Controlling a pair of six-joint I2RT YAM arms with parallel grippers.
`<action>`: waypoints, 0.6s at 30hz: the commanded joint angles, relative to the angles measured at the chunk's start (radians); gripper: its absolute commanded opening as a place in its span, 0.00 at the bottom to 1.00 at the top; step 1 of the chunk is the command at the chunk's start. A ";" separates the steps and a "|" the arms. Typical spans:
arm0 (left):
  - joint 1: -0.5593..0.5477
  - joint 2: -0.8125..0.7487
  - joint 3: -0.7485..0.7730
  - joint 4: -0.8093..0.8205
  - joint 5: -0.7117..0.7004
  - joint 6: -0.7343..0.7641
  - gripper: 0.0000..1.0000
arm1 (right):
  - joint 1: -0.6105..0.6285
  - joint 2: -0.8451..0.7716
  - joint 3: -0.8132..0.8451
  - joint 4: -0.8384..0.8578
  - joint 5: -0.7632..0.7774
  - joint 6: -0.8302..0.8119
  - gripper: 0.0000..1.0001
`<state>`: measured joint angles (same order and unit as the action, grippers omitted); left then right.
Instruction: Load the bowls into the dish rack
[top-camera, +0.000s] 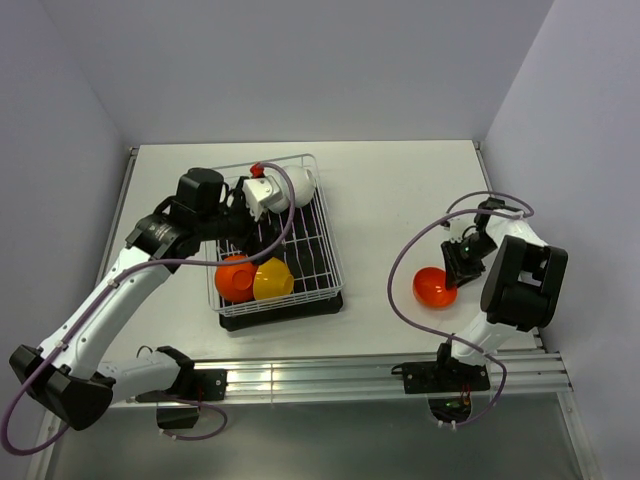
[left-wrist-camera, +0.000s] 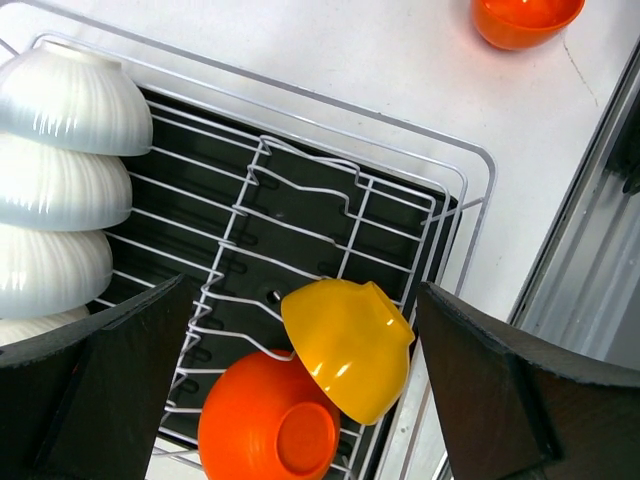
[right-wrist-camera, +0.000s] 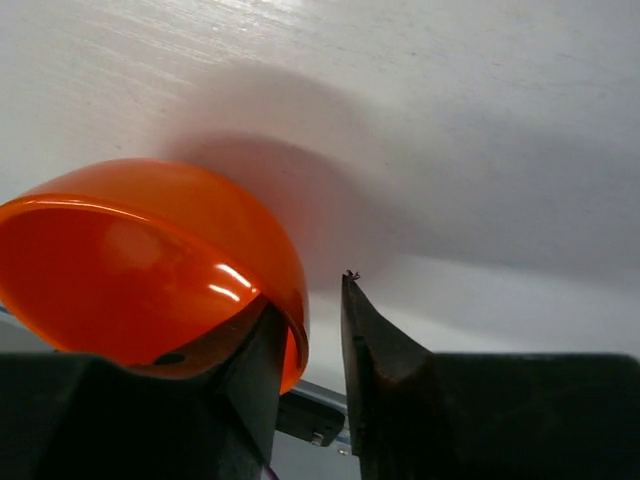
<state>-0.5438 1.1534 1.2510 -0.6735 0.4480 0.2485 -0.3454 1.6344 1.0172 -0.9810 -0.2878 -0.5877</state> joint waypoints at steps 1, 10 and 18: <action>-0.007 -0.027 -0.010 0.081 0.002 0.041 0.99 | 0.003 0.018 -0.018 0.012 -0.051 -0.003 0.33; -0.008 -0.032 -0.018 0.136 0.017 0.078 0.99 | 0.006 -0.016 -0.002 -0.039 -0.138 -0.021 0.00; -0.021 -0.087 -0.065 0.233 0.052 0.275 0.99 | 0.008 -0.077 0.243 -0.316 -0.437 -0.060 0.00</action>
<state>-0.5510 1.1172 1.1973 -0.5343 0.4591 0.3893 -0.3447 1.6360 1.1408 -1.1374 -0.5400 -0.6174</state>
